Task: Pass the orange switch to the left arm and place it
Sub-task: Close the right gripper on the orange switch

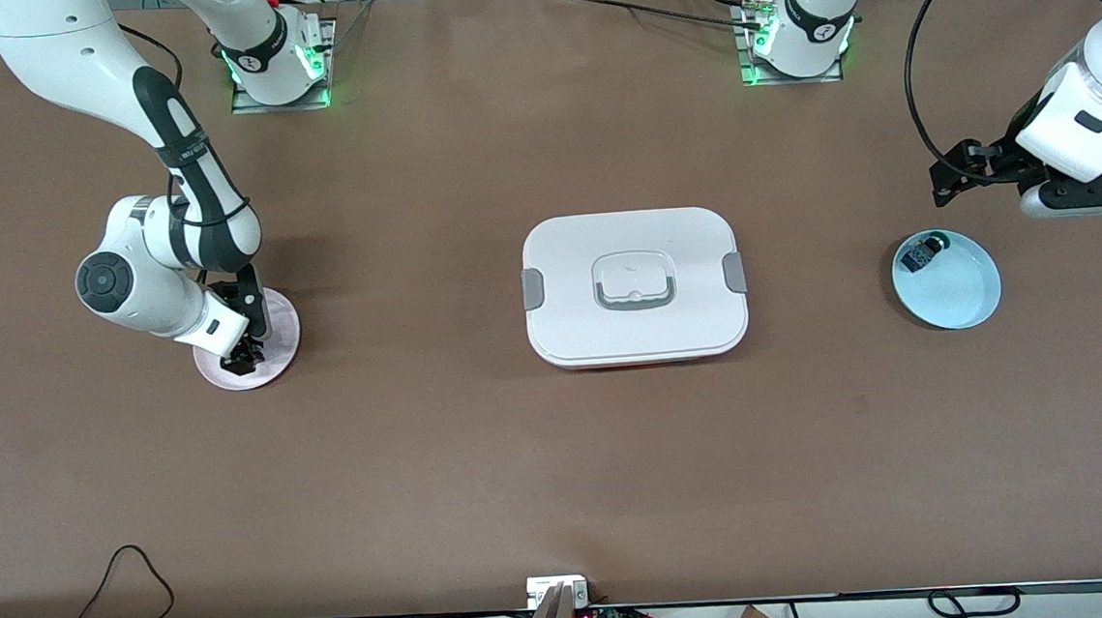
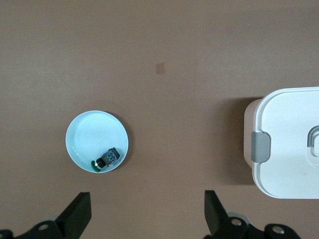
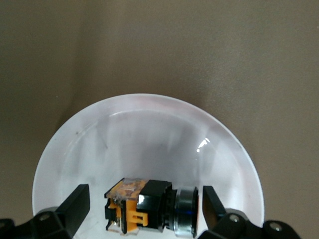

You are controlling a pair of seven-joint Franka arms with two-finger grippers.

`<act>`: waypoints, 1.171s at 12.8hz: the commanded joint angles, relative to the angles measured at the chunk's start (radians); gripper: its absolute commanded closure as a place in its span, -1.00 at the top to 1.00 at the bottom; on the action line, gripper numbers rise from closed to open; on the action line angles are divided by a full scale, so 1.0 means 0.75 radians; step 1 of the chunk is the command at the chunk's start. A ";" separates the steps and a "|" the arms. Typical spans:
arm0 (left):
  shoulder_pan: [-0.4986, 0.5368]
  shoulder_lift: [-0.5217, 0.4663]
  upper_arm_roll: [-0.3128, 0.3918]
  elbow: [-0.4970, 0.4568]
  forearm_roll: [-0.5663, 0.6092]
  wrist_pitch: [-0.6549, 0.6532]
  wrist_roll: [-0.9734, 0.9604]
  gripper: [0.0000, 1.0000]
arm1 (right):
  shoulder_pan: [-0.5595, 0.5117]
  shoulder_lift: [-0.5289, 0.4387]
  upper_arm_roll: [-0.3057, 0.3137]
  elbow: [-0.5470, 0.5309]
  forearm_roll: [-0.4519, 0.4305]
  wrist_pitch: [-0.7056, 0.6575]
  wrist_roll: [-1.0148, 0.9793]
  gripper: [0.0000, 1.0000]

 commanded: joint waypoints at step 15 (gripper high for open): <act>-0.006 0.007 -0.005 0.030 0.027 -0.028 -0.016 1.00 | -0.047 0.012 0.029 -0.014 0.031 0.044 -0.097 0.98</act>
